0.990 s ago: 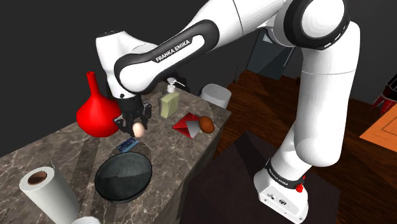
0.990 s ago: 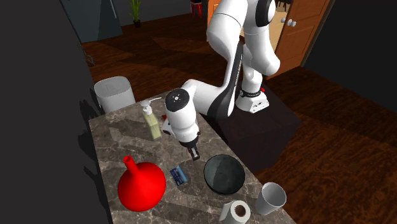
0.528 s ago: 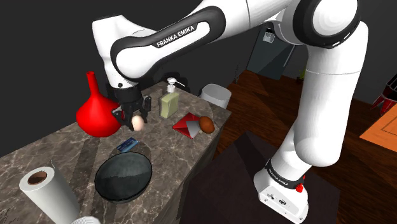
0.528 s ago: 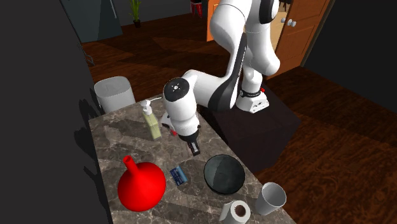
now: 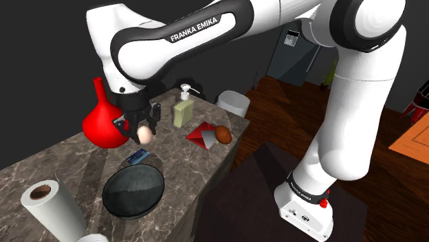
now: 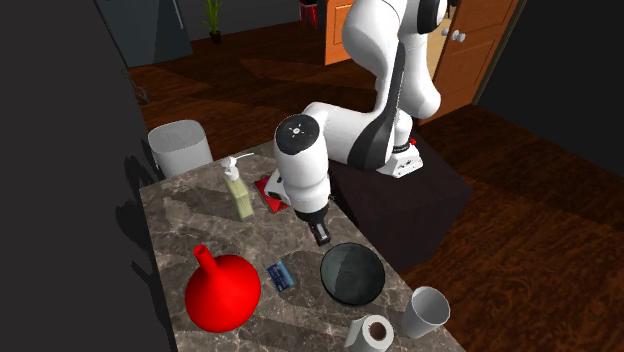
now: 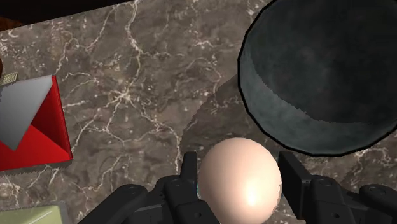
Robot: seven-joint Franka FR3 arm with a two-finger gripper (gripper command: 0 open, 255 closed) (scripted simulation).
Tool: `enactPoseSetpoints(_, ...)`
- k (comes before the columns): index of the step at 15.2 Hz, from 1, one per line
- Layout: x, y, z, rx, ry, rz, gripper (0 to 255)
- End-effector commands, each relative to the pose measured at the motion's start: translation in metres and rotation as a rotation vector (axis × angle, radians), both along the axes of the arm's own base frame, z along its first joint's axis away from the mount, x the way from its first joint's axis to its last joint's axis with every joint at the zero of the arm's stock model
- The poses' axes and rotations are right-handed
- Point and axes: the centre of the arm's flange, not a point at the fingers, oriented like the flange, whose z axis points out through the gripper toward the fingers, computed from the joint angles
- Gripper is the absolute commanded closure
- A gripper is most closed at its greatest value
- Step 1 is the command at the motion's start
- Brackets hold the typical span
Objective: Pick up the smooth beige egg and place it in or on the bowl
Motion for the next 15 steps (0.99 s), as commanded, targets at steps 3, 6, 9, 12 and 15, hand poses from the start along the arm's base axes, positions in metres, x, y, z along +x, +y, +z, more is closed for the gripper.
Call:
enactPoseSetpoints(3,-0.036,0.038,0.002,0.000,0.000,-0.001,255)
enactPoseSetpoints(6,-0.063,0.067,0.004,0.000,0.000,-0.001,255)
enactPoseSetpoints(9,-0.079,0.082,-0.001,0.000,0.000,-0.001,255)
enactPoseSetpoints(12,-0.079,0.082,-0.017,0.000,0.000,-0.001,255)
enactPoseSetpoints(15,-0.079,0.082,-0.033,0.000,0.000,-0.001,255)
